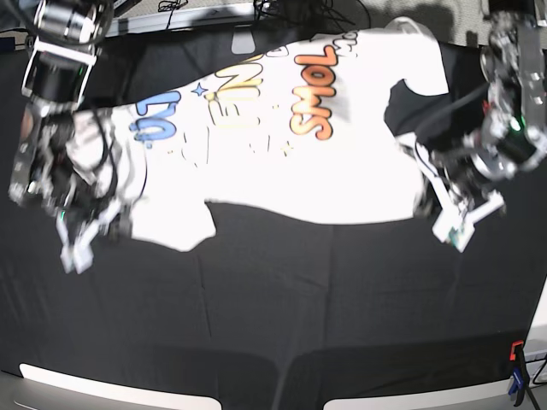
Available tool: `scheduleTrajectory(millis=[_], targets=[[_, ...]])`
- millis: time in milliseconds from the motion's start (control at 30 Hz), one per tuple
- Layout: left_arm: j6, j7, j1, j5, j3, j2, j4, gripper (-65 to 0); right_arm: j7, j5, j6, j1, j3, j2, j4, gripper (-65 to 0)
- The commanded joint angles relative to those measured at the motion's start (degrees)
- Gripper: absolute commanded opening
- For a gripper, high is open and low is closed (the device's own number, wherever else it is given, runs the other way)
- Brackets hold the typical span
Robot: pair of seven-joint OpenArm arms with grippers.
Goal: Layout the t-shirt on the table in an organized manner, then fold the t-shirt properly
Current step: 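Pull the shirt edges apart with both grippers to straighten it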
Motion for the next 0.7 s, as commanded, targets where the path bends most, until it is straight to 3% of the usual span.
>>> scheduleTrajectory(millis=[0, 100, 300, 567, 667], targets=[[0.1, -0.9, -2.2, -0.7, -0.3, -0.9, 0.9, -65.0, 1.1, 1.1, 0.4, 2.6, 0.3, 1.2, 2.2, -65.0], [0.1, -0.5, -5.7, -0.7, -0.3, -1.1, 1.0, -65.0, 0.0, 1.2, 0.4, 4.9, 0.4, 1.0, 5.1, -65.0], [0.1, 4.6, -5.9, -5.5, -0.3, -1.1, 4.6, -65.0, -6.3, 9.4, 0.4, 1.4, 1.0, 1.0, 11.5, -65.0], [0.0, 3.5, 0.9, -5.6, -0.3, -1.1, 7.0, -65.0, -6.3, 9.5, 0.4, -5.6, 5.3, 1.1, 14.4, -65.0], [0.0, 1.2, 0.9, -1.4, -0.3, -1.1, 7.0, -65.0, -6.3, 9.5, 0.4, -5.5, 7.4, 1.1, 14.4, -65.0]])
